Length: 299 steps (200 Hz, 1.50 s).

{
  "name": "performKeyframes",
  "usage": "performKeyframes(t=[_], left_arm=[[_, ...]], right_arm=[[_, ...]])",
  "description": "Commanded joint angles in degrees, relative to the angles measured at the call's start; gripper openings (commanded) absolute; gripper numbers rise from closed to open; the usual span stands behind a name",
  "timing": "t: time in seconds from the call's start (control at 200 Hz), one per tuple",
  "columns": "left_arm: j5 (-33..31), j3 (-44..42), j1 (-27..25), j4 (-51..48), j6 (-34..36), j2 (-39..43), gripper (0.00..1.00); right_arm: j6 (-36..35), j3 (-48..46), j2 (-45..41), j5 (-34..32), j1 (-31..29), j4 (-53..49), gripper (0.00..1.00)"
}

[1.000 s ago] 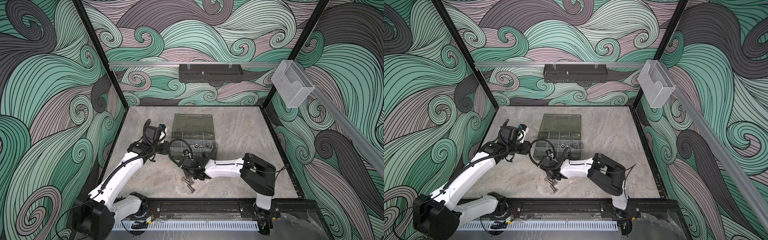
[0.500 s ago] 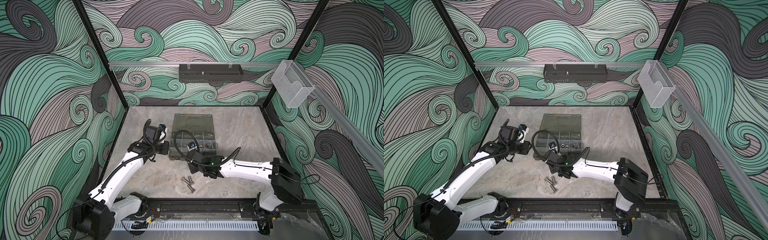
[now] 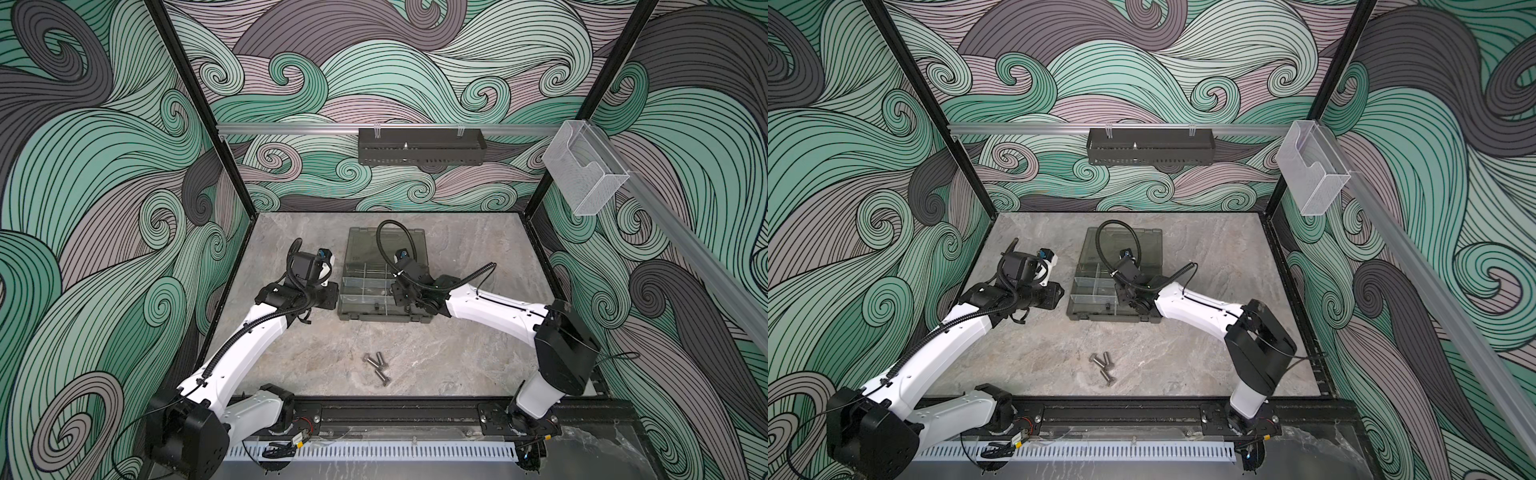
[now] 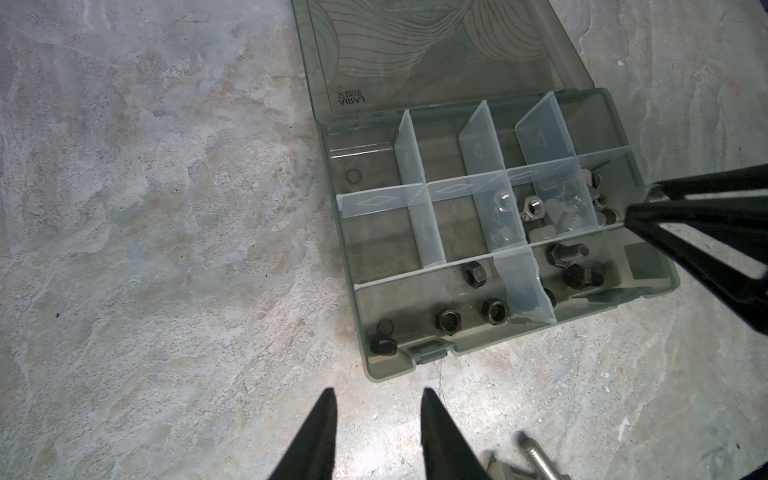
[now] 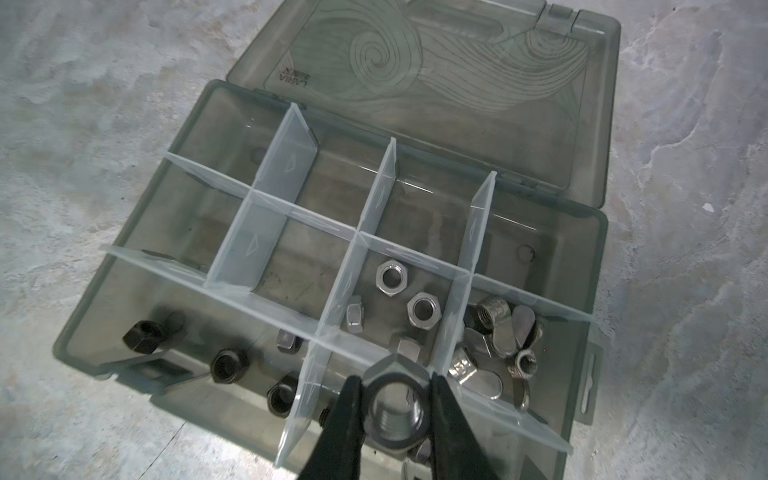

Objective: Sort the screws and nuts into containers
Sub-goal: 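Lift the hex nut with the right gripper into the middle compartment and open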

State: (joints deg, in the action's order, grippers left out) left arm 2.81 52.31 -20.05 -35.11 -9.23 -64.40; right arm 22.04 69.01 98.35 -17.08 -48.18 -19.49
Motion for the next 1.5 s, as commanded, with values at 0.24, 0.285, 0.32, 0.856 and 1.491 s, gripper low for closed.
performKeyframes(t=[0.24, 0.285, 0.32, 0.856, 1.491], left_arm=[[0.9, 0.2, 0.3, -0.1, -0.4, 0.1, 0.38], [1.0, 0.3, 0.3, 0.0, -0.4, 0.1, 0.38], [1.1, 0.3, 0.3, 0.0, -0.4, 0.0, 0.38], [1.0, 0.3, 0.3, -0.1, -0.3, 0.3, 0.38], [1.3, 0.4, 0.3, -0.2, -0.3, -0.8, 0.38]], right_arm=[[-1.9, 5.4, 6.2, 4.7, 2.9, -0.8, 0.26], [-1.8, 5.7, 6.6, 4.9, 3.0, -0.8, 0.27], [-1.7, 5.9, 6.8, 5.1, 3.0, -0.8, 0.28], [0.3, 3.4, 3.6, 6.4, 2.9, -1.8, 0.34], [1.8, -2.4, -3.9, 6.9, 0.2, -3.2, 0.35]])
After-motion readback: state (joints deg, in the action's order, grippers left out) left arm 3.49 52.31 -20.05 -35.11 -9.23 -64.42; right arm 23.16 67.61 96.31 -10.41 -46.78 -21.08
